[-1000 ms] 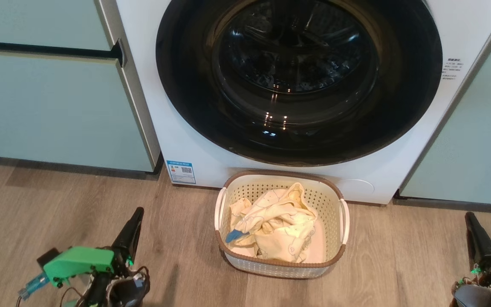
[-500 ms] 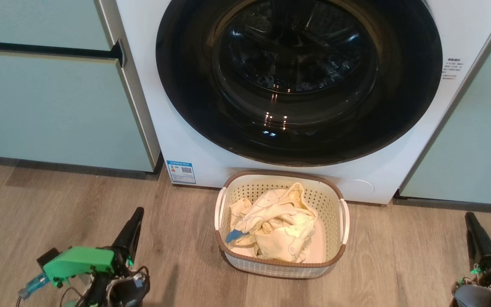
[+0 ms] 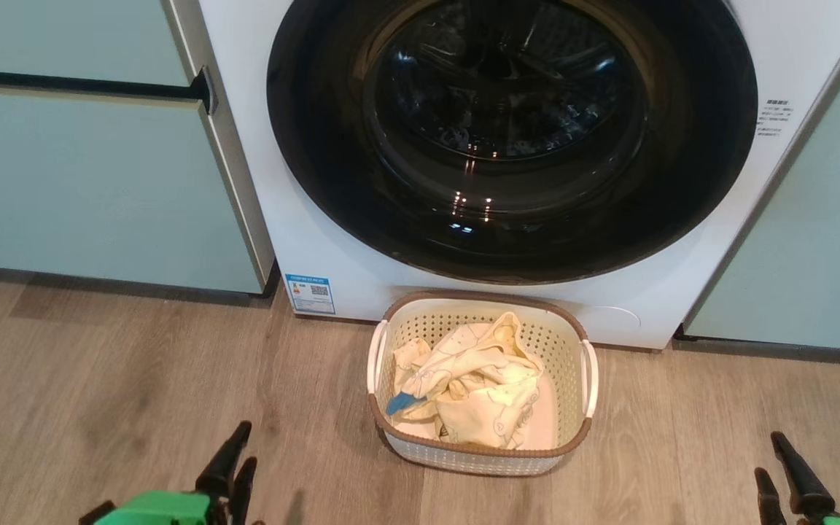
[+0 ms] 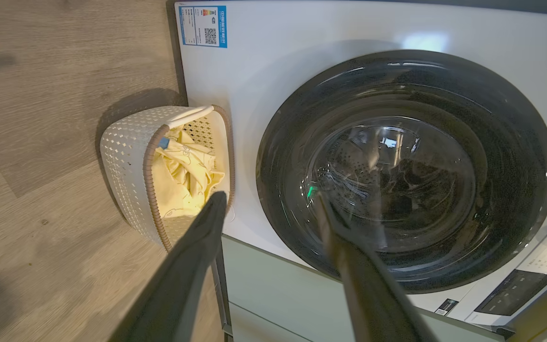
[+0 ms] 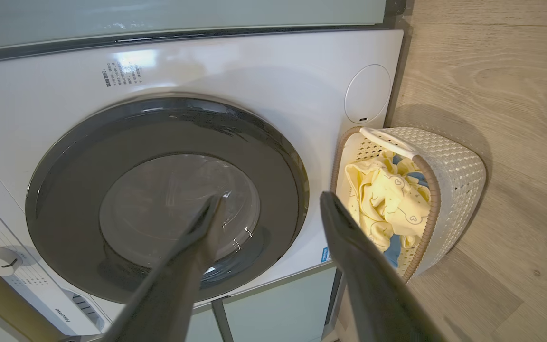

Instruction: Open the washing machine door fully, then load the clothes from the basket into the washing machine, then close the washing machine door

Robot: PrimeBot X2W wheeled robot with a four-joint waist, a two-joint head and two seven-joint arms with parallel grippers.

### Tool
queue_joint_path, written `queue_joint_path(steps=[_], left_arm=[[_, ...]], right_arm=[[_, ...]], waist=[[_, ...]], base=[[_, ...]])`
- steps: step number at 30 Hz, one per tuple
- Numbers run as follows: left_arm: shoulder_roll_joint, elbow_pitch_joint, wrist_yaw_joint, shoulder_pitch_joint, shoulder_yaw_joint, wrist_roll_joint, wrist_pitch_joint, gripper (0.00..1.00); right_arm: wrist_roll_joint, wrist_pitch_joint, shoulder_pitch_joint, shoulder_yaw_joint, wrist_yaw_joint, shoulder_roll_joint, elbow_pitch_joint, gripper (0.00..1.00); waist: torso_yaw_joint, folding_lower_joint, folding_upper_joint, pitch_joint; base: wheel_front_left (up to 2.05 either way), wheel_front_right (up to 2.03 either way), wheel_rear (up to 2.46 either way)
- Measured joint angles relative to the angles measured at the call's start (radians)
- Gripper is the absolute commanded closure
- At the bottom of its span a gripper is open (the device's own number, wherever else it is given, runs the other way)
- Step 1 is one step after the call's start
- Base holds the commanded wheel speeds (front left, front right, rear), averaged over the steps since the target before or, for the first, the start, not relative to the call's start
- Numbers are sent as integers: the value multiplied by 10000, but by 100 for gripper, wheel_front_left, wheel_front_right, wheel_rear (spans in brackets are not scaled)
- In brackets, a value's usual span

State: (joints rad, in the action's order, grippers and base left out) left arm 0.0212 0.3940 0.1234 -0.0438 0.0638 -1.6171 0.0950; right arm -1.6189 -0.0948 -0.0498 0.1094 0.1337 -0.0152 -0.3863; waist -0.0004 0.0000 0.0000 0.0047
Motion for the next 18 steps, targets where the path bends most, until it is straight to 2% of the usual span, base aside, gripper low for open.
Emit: queue_joint_path(steps=[9, 18], left_arm=[[4, -180, 0, 181, -84, 387, -263, 0], [6, -295, 0, 515, -259, 1131, -556, 0]], right_arm=[[25, 268, 72, -169, 0, 0, 151, 0], [633, 508, 219, -222, 0, 0, 391, 0]], waist=[[0, 0, 0, 33], [2, 0, 0, 66]], base=[[0, 0, 0], [0, 0, 0]])
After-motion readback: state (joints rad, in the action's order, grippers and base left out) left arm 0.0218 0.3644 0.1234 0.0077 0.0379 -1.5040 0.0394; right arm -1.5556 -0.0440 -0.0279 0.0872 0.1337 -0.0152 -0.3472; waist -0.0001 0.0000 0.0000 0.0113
